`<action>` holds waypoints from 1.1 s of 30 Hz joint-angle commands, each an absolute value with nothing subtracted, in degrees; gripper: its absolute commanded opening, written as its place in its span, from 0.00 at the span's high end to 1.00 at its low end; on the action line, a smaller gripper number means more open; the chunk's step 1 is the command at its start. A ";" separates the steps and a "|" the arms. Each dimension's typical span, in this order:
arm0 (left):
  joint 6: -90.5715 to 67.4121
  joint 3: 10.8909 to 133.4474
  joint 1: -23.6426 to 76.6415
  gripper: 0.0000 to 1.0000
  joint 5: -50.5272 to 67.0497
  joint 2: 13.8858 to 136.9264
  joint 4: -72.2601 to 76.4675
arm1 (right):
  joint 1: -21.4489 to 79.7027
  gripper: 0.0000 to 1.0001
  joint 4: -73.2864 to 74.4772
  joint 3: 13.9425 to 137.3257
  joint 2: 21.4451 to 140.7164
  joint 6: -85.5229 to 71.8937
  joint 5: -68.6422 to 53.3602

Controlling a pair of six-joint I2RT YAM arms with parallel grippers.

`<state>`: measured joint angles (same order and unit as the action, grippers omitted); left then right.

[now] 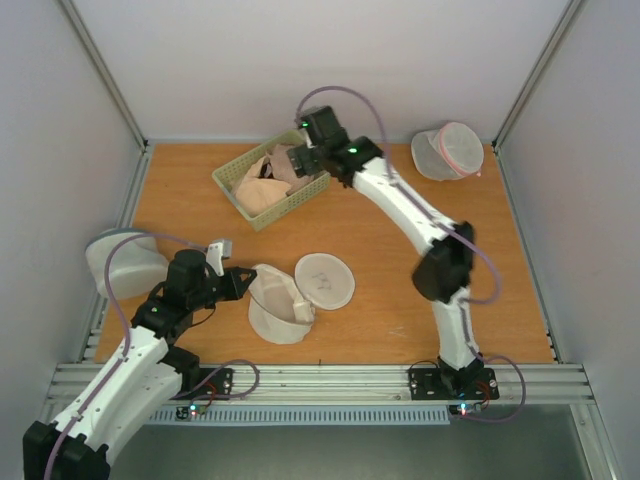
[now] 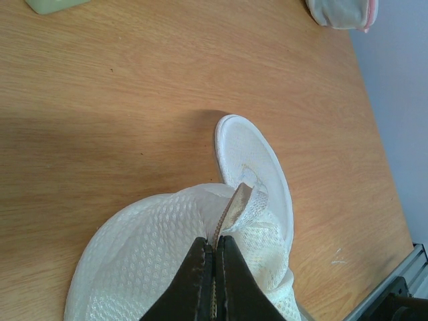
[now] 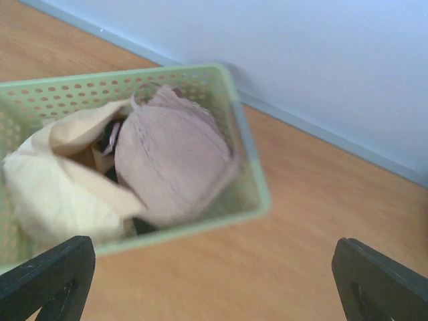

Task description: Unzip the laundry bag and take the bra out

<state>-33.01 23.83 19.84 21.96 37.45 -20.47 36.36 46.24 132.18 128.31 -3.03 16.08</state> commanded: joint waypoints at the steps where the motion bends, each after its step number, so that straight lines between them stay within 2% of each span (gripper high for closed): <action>1: -33.57 23.13 19.42 0.99 21.29 36.48 -18.39 | 36.28 0.01 42.38 110.20 106.66 -7.48 18.15; 5: -33.76 23.11 19.45 0.99 21.36 36.09 -18.45 | 36.13 0.02 39.57 90.23 92.71 -11.55 16.93; 10: -33.84 23.11 19.43 0.99 21.36 35.89 -18.37 | 36.12 0.02 41.63 71.48 83.77 -19.12 9.42; 15: -33.90 22.94 19.58 0.99 21.70 35.85 -18.01 | 36.35 0.11 36.09 57.62 80.00 -26.92 1.65; 23: -33.87 23.02 19.51 0.99 21.74 35.61 -18.11 | 37.00 0.20 26.76 47.56 83.65 -30.81 -5.22; 33: -34.01 22.93 19.51 0.99 21.80 35.70 -17.96 | 37.00 0.30 20.76 44.89 88.50 -30.83 -10.36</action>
